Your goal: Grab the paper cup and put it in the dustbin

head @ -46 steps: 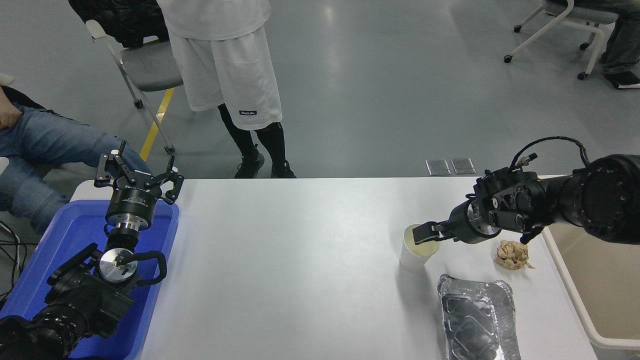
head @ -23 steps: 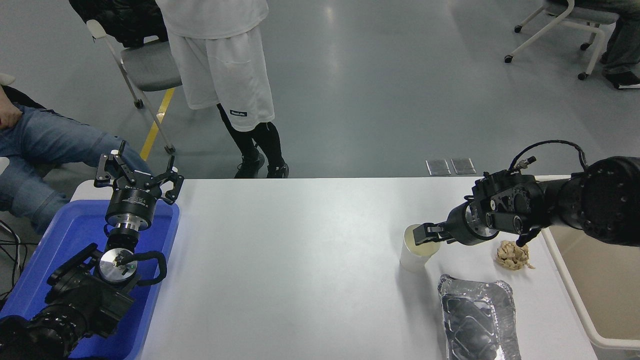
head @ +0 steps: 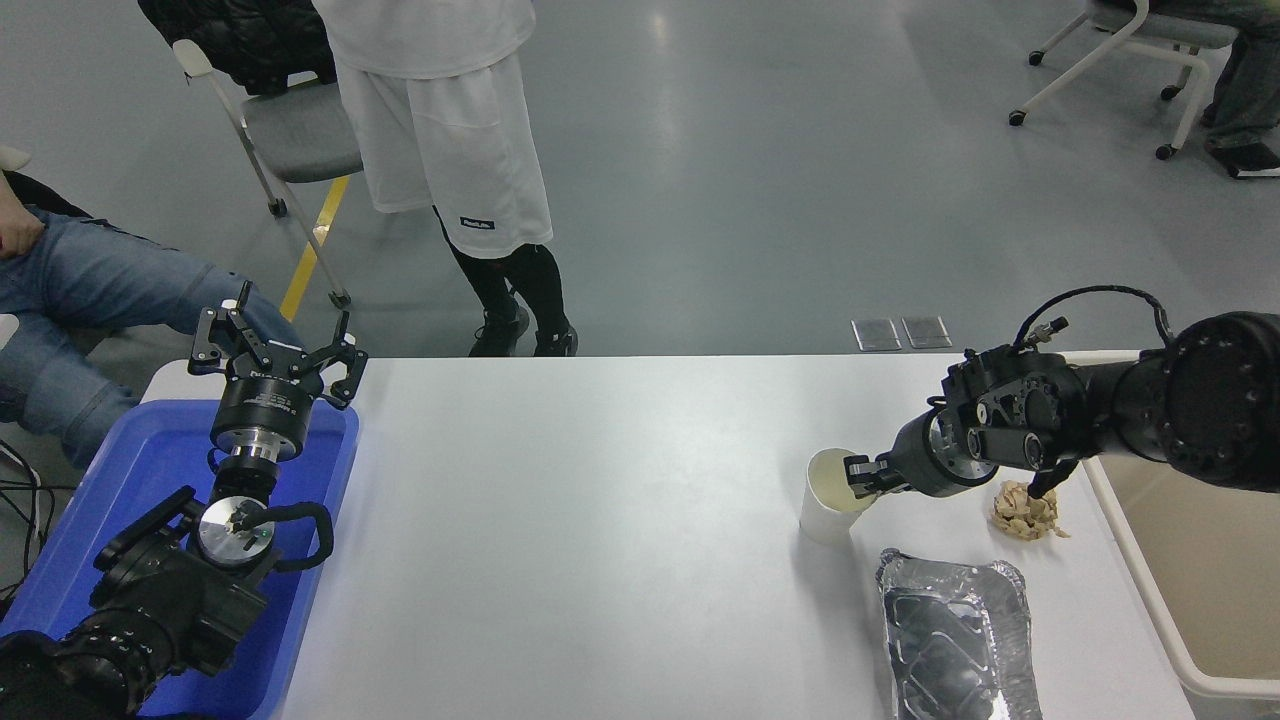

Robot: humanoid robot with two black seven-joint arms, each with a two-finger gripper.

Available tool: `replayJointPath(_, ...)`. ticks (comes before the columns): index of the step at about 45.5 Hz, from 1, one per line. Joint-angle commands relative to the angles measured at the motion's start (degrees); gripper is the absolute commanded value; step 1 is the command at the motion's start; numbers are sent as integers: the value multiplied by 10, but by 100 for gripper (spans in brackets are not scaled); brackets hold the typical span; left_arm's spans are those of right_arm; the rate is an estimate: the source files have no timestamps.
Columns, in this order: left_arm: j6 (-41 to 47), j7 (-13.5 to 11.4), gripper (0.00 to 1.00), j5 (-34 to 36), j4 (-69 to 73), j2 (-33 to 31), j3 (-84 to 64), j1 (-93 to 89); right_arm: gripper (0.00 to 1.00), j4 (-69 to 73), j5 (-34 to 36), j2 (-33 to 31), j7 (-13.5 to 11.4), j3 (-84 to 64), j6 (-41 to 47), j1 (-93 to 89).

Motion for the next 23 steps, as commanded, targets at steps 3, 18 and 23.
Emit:
replayJointPath(3,0,0,99,0,0,0,0,0,0,3,2,-6,-3,1,35,10)
replayJointPath(18,0,0,99,0,0,0,0,0,0,23,2,-59,-3,1,144,106)
replayJointPath(23,0,0,99,0,0,0,0,0,0,39,2,-85,-3,0,184,159)
